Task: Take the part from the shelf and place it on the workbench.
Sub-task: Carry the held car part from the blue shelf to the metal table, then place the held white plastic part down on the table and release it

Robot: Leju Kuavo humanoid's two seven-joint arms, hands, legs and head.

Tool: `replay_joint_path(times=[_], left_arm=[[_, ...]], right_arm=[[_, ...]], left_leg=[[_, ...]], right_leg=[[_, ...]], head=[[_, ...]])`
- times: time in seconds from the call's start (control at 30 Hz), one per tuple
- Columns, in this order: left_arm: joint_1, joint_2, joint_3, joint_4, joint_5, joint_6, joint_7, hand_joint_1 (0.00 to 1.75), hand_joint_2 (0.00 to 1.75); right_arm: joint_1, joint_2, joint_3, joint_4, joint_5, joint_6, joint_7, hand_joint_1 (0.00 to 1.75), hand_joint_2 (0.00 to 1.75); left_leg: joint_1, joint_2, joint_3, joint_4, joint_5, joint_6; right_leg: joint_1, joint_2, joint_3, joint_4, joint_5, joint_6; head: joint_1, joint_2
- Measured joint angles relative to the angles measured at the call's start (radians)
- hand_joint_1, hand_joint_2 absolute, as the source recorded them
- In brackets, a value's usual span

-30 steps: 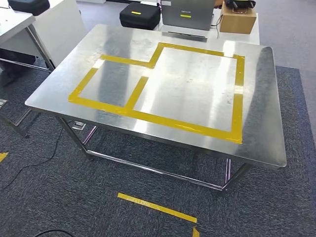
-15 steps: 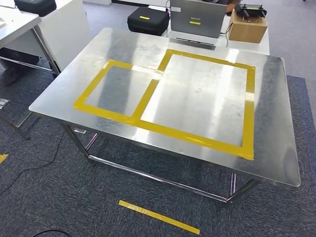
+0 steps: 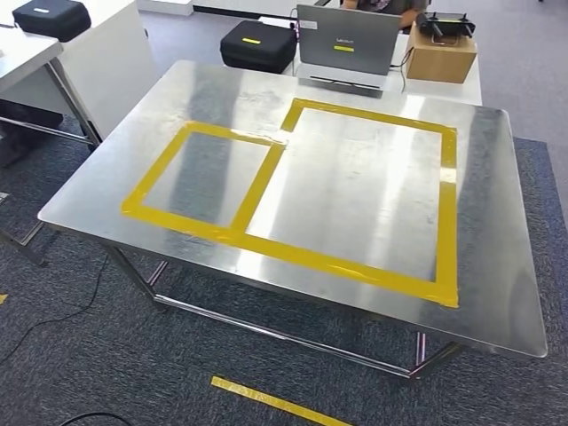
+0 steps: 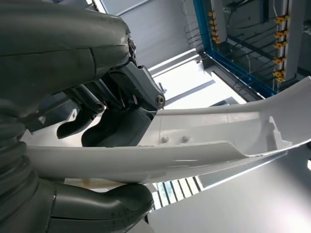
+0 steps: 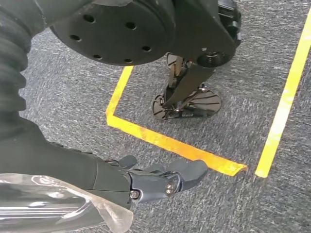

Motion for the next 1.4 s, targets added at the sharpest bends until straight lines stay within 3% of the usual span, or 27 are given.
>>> replay_joint_path(times=[0.03, 0.13, 0.2, 0.27, 0.3, 0.33, 0.37, 0.43, 0.47, 0.53, 0.6, 0.63, 0.7, 0.77, 0.8, 0.83, 0.87, 0.93, 1.0, 1.03, 1.1, 1.17, 1.23, 1.3, 1.33, 1.37, 1.4], left_arm=[[0.000, 0.000, 0.000, 0.000, 0.001, 0.000, 0.001, 1.75, 1.75], [0.000, 0.000, 0.000, 0.000, 0.003, -0.003, 0.002, 1.75, 1.75], [-0.001, 0.001, 0.000, 0.000, 0.004, -0.007, 0.003, 1.75, 1.75], [-0.002, 0.002, 0.000, 0.000, 0.004, -0.009, 0.004, 1.75, 1.75], [-0.002, 0.002, -0.001, 0.000, 0.004, -0.010, 0.005, 1.75, 1.75], [-0.002, 0.003, -0.001, 0.000, 0.004, -0.010, 0.005, 1.75, 1.75], [-0.002, 0.003, -0.001, 0.000, 0.003, -0.011, 0.005, 1.75, 1.75], [-0.002, 0.004, -0.001, 0.000, 0.003, -0.012, 0.006, 1.75, 1.75], [-0.002, 0.004, -0.001, 0.000, 0.003, -0.013, 0.006, 1.75, 1.75], [-0.003, 0.005, -0.001, 0.000, 0.004, -0.013, 0.008, 1.75, 1.75], [-0.003, 0.006, -0.002, 0.000, 0.004, -0.014, 0.010, 1.75, 1.75], [-0.003, 0.008, -0.002, 0.000, 0.004, -0.015, 0.010, 1.75, 1.75], [-0.004, 0.011, -0.002, 0.000, 0.004, -0.016, 0.012, 1.75, 1.75], [-0.005, 0.013, -0.002, 0.000, 0.003, -0.018, 0.014, 1.75, 1.75], [-0.005, 0.014, -0.002, 0.000, 0.002, -0.020, 0.015, 1.75, 1.75], [-0.005, 0.015, -0.002, 0.000, 0.000, -0.021, 0.016, 1.75, 1.75], [-0.005, 0.016, -0.002, 0.000, -0.002, -0.022, 0.016, 1.75, 1.75], [-0.005, 0.017, -0.002, 0.001, -0.004, -0.023, 0.016, 1.75, 1.75], [-0.005, 0.018, -0.002, 0.001, -0.006, -0.023, 0.017, 1.75, 1.75], [-0.005, 0.018, -0.002, 0.001, -0.006, -0.024, 0.018, 1.75, 1.75], [-0.007, 0.019, -0.002, 0.001, -0.006, -0.026, 0.021, 1.75, 1.75], [-0.010, 0.020, -0.003, 0.001, -0.007, -0.029, 0.023, 1.75, 1.75], [-0.011, 0.021, -0.004, 0.001, -0.008, -0.032, 0.026, 1.75, 1.75], [-0.011, 0.022, -0.004, 0.001, -0.009, -0.035, 0.029, 1.75, 1.75], [-0.012, 0.022, -0.004, 0.002, -0.010, -0.035, 0.030, 1.75, 1.75], [-0.012, 0.022, -0.004, 0.002, -0.011, -0.036, 0.032, 1.75, 1.75], [-0.012, 0.022, -0.004, 0.002, -0.013, -0.037, 0.035, 1.75, 1.75]], right_arm=[[0.000, 0.000, 0.001, 0.000, -0.001, 0.001, 0.000, 0.00, 1.75], [-0.002, 0.000, 0.002, 0.000, -0.004, 0.011, 0.000, 0.00, 1.75], [-0.005, -0.001, 0.003, 0.000, -0.006, 0.020, 0.000, 0.00, 1.75], [-0.004, -0.001, 0.004, 0.000, -0.006, 0.026, 0.000, 0.00, 1.75], [-0.002, -0.001, 0.005, 0.000, -0.006, 0.028, 0.000, 0.00, 1.75], [0.000, -0.001, 0.006, 0.000, -0.006, 0.030, 0.000, 0.00, 1.75], [0.002, -0.002, 0.007, 0.000, -0.006, 0.030, 0.000, 0.00, 1.75], [0.001, -0.003, 0.008, 0.000, -0.006, 0.030, 0.000, 0.00, 1.75], [-0.001, -0.004, 0.008, 0.000, -0.006, 0.030, -0.001, 0.00, 1.75], [-0.002, -0.004, 0.009, 0.000, -0.007, 0.031, -0.001, 0.00, 1.75], [0.000, -0.004, 0.010, 0.000, -0.007, 0.033, -0.002, 0.00, 1.75], [0.000, -0.004, 0.011, 0.000, -0.008, 0.034, -0.002, 0.00, 1.75], [-0.003, -0.004, 0.013, 0.000, -0.008, 0.036, -0.002, 0.00, 1.75], [-0.005, -0.005, 0.016, 0.000, -0.009, 0.036, -0.002, 0.00, 1.75], [-0.004, -0.005, 0.017, 0.000, -0.009, 0.037, -0.002, 0.00, 1.75], [-0.003, -0.005, 0.018, 0.000, -0.009, 0.037, -0.002, 0.00, 1.75], [-0.002, -0.005, 0.018, 0.000, -0.010, 0.037, -0.002, 0.00, 1.75], [-0.003, -0.005, 0.019, 0.000, -0.010, 0.037, -0.002, 0.00, 1.75], [-0.005, -0.005, 0.019, 0.000, -0.010, 0.037, -0.002, 0.00, 1.75], [-0.005, -0.005, 0.019, 0.000, -0.010, 0.037, -0.002, 0.00, 1.75], [-0.001, -0.005, 0.020, 0.000, -0.011, 0.037, -0.002, 0.00, 1.75], [0.001, -0.007, 0.021, 0.001, -0.011, 0.037, -0.003, 0.00, 1.75], [-0.003, -0.007, 0.024, 0.001, -0.012, 0.038, -0.003, 0.00, 1.75], [-0.005, -0.007, 0.027, 0.000, -0.012, 0.039, -0.003, 0.00, 1.75], [-0.004, -0.007, 0.028, 0.000, -0.012, 0.040, -0.003, 0.00, 1.75], [-0.002, -0.008, 0.030, 0.000, -0.012, 0.040, -0.002, 0.00, 1.75], [-0.001, -0.008, 0.031, 0.000, -0.012, 0.039, -0.002, 0.00, 1.75]], left_leg=[[-0.003, 0.000, 0.001, -0.001, -0.008, 0.008], [-0.001, -0.002, 0.023, -0.013, 0.011, 0.033], [-0.001, 0.002, 0.032, -0.016, 0.007, 0.043], [-0.005, 0.006, 0.034, -0.016, -0.001, 0.049], [-0.008, 0.008, 0.038, -0.016, -0.006, 0.050], [-0.011, 0.011, 0.044, -0.016, -0.012, 0.051], [-0.013, 0.016, 0.053, -0.016, -0.019, 0.051], [-0.016, 0.031, 0.076, -0.017, -0.035, 0.048], [-0.017, 0.039, 0.083, -0.017, -0.041, 0.044], [-0.019, 0.054, 0.093, -0.016, -0.049, 0.032], [-0.019, 0.060, 0.103, -0.007, -0.055, 0.020], [-0.017, 0.052, 0.102, 0.009, -0.063, 0.014], [-0.012, 0.026, 0.069, 0.083, -0.108, 0.002], [-0.006, 0.011, 0.003, 0.201, -0.163, -0.007], [-0.003, 0.010, -0.025, 0.240, -0.172, -0.010], [-0.001, 0.010, -0.039, 0.249, -0.160, -0.011], [0.000, 0.008, -0.037, 0.222, -0.127, -0.012], [0.004, -0.017, -0.004, 0.107, -0.041, -0.013], [0.004, -0.049, 0.014, 0.017, -0.012, -0.006], [0.003, -0.057, 0.015, 0.004, -0.015, 0.000], [0.002, -0.046, 0.017, -0.006, -0.002, 0.016], [0.003, -0.026, 0.022, -0.013, 0.002, 0.031], [0.001, -0.003, 0.024, -0.016, 0.002, 0.040], [-0.004, 0.019, 0.025, -0.016, -0.001, 0.045], [-0.006, 0.030, 0.026, -0.016, -0.003, 0.047], [-0.009, 0.040, 0.029, -0.016, -0.005, 0.048], [-0.011, 0.049, 0.033, -0.016, -0.008, 0.048]], right_leg=[[0.000, -0.001, 0.007, 0.002, 0.000, 0.009], [-0.002, -0.001, 0.010, 0.028, -0.011, 0.026], [-0.002, 0.001, -0.039, 0.111, -0.057, 0.030], [-0.002, 0.001, -0.114, 0.222, -0.105, 0.031], [-0.001, 0.001, -0.141, 0.250, -0.109, 0.030], [0.000, 0.001, -0.152, 0.243, -0.090, 0.028], [0.002, -0.002, -0.145, 0.201, -0.050, 0.024], [0.011, -0.026, -0.111, 0.090, 0.022, 0.012], [0.017, -0.041, -0.099, 0.052, 0.033, 0.005], [0.025, -0.055, -0.094, 0.033, 0.034, -0.009], [0.020, -0.037, -0.081, 0.022, 0.046, -0.018], [0.016, -0.027, -0.074, 0.017, 0.046, -0.022], [0.010, -0.009, -0.059, 0.009, 0.048, -0.026], [0.008, 0.011, -0.057, 0.009, 0.047, -0.028], [0.007, 0.021, -0.056, 0.009, 0.046, -0.028], [0.006, 0.032, -0.053, 0.009, 0.044, -0.028], [0.005, 0.044, -0.049, 0.009, 0.042, -0.026], [0.001, 0.066, -0.040, 0.009, 0.037, -0.020], [-0.001, 0.087, -0.043, 0.012, 0.034, -0.009], [-0.001, 0.095, -0.049, 0.011, 0.033, -0.002], [-0.003, 0.105, -0.058, 0.009, 0.030, 0.013], [-0.001, 0.070, -0.074, 0.039, 0.005, 0.022], [0.003, 0.023, -0.126, 0.146, -0.057, 0.026], [0.003, 0.010, -0.187, 0.264, -0.105, 0.026], [0.004, 0.009, -0.198, 0.284, -0.103, 0.024], [0.006, 0.006, -0.189, 0.264, -0.081, 0.020], [0.009, -0.001, -0.161, 0.208, -0.045, 0.015]], head=[[0.000, 0.000], [0.002, 0.000], [0.008, 0.000], [0.011, 0.000], [0.011, 0.000], [0.011, 0.000], [0.011, 0.000], [0.010, 0.000], [0.010, 0.000], [0.009, 0.000], [0.008, 0.000], [0.007, 0.000], [0.004, 0.000], [0.002, 0.000], [0.002, 0.000], [0.002, 0.000], [0.002, 0.000], [0.002, 0.000], [0.001, 0.000], [0.000, 0.000], [0.000, 0.000], [0.004, 0.000], [0.007, 0.000], [0.008, 0.000], [0.008, 0.000], [0.008, 0.000], [0.008, 0.000]])
